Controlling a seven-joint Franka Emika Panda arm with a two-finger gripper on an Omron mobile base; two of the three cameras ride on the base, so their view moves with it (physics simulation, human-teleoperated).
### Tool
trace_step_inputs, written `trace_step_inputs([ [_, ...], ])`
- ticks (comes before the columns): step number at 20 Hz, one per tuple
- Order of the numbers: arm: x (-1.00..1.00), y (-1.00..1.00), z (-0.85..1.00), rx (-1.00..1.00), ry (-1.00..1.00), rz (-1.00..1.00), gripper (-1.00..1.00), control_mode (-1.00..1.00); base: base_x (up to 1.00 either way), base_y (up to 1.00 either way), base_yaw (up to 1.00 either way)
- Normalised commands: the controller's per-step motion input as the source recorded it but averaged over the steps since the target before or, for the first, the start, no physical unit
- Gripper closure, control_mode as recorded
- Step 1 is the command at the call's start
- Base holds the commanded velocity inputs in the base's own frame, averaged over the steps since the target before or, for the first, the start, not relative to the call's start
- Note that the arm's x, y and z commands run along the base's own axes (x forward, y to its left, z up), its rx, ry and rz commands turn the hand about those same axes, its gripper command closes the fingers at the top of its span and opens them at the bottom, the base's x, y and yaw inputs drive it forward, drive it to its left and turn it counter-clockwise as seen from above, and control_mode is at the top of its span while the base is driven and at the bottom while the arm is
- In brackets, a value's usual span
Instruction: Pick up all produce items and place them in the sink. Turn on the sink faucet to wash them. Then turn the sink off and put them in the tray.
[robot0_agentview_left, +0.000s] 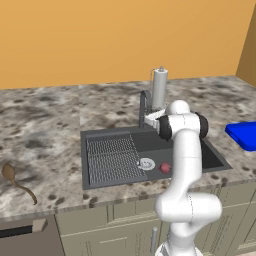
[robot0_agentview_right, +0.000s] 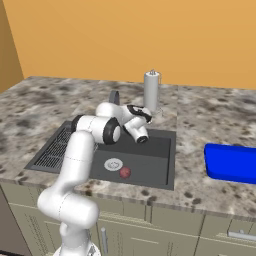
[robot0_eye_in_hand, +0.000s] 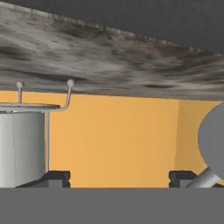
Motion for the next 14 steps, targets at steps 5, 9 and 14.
trace_step_inputs([
  [5, 0.05, -1.00, -0.20, 0.17, 0.03, -0.09, 1.00, -1.00, 0.00, 0.00, 0.00],
  [9, -0.18, -1.00, -0.16, 0.11, 0.00, -0.01, 1.00, -1.00, 0.00, 0.00, 0.00],
  [14, -0.38, -1.00, -0.12, 0.08, 0.00, 0.00, 1.00, -1.00, 0.00, 0.00, 0.00],
])
